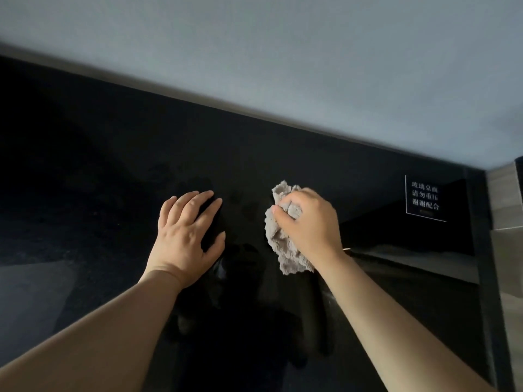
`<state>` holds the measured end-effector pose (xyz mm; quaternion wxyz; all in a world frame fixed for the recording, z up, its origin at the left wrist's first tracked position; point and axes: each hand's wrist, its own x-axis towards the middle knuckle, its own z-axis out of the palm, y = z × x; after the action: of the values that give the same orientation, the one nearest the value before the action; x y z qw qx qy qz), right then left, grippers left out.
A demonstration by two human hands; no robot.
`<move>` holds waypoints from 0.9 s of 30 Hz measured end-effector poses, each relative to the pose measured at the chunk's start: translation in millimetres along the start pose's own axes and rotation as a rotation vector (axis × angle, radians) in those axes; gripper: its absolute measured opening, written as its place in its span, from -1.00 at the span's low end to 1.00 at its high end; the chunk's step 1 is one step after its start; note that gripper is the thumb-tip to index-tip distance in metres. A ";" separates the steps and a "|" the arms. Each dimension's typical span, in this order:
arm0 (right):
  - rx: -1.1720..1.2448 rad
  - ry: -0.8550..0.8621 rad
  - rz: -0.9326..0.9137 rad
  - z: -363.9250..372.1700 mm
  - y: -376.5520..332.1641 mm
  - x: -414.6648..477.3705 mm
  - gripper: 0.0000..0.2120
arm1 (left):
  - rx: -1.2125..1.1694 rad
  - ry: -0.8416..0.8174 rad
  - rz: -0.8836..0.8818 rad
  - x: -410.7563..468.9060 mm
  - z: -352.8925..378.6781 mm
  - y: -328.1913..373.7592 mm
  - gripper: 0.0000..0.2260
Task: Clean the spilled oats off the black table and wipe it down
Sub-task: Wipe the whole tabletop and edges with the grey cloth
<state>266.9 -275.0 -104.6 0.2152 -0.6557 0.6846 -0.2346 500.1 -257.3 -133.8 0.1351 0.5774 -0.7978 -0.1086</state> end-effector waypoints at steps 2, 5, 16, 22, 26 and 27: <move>0.066 0.027 -0.030 -10.6 -5.2 4.2 -0.81 | 0.002 0.001 0.006 -0.4 0.2 -0.6 -0.49; 0.039 0.233 -0.062 -26.0 -10.9 52.6 -0.79 | -0.002 -0.005 -0.002 -0.3 -0.1 -0.7 -0.49; -0.278 0.276 0.022 24.3 18.4 67.9 -0.65 | -0.008 0.001 0.008 -1.5 1.6 -3.1 -0.50; -0.214 0.259 0.014 26.9 -5.3 -15.4 -0.79 | 0.022 -0.035 0.007 -1.1 -0.2 -2.2 -0.48; -0.009 0.290 0.037 12.1 -16.4 -39.7 -0.78 | 0.024 -0.036 0.002 0.2 -1.4 -1.1 -0.48; 0.011 0.307 0.036 6.5 -19.2 -33.6 -0.78 | 0.023 -0.031 0.004 0.2 -1.4 -0.8 -0.49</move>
<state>287.8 -242.3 -98.6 0.1157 -0.5983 0.7200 -0.3321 501.3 -257.7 -132.7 0.1160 0.5756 -0.8023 -0.1080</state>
